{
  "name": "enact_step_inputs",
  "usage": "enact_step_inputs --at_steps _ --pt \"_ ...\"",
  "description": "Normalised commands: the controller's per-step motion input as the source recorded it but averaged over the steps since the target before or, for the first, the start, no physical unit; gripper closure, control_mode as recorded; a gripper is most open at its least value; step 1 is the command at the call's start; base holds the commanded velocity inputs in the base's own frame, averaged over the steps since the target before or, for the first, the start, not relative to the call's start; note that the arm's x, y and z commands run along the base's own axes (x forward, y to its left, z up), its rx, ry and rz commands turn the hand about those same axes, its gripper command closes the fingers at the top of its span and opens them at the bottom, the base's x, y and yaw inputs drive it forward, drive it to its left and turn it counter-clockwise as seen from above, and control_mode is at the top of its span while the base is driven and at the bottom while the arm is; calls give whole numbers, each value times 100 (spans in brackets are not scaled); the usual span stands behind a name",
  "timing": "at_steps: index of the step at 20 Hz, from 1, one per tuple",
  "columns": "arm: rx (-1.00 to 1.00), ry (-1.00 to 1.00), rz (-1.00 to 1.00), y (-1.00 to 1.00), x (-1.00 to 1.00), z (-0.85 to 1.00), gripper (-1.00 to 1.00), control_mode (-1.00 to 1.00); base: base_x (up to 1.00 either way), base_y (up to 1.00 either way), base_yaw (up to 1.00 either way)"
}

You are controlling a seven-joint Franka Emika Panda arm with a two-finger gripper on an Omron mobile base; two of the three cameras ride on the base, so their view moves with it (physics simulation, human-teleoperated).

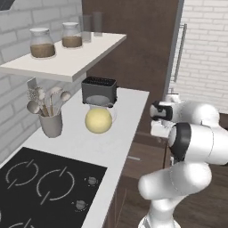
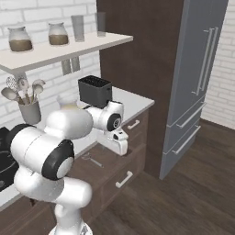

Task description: Pick the peeler from the drawer and place it on the counter.

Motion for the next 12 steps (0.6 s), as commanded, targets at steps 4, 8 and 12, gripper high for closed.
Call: enact_step_inputs --at_steps 4,8,12 --pt "7 7 0 -31 42 -46 -100 -100 0 0 0" --pt "2 2 -1 -25 20 -41 -100 -100 0 0 0" --pt "-4 -5 -4 -7 19 -78 -100 -100 0 0 0"
